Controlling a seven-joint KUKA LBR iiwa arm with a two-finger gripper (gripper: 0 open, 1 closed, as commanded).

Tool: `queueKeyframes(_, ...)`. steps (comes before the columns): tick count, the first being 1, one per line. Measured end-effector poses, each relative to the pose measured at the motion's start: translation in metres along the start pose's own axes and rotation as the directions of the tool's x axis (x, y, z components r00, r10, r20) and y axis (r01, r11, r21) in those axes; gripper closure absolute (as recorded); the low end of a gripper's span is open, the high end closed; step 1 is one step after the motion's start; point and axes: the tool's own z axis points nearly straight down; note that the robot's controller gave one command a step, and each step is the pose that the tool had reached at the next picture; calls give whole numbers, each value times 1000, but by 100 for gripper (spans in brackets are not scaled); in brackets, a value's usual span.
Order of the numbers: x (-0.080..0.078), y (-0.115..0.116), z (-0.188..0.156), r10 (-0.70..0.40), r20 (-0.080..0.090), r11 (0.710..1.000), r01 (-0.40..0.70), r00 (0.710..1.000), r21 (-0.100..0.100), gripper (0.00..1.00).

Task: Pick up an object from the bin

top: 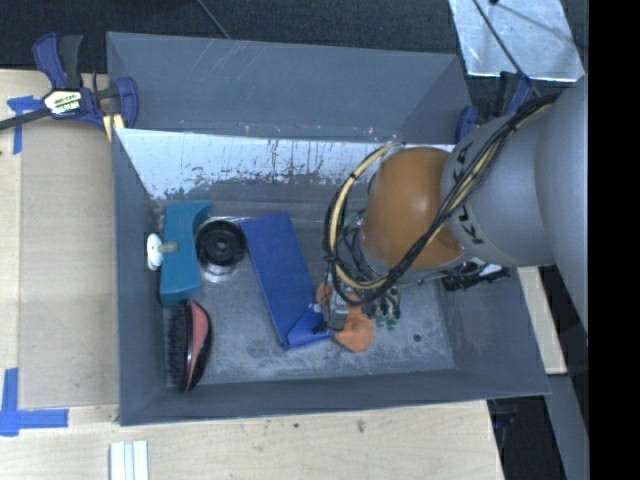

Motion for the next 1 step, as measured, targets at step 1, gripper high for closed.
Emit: queueKeyframes(1, -10, -6, -123, -37, -5, 999, 37, 999, -2, 100)
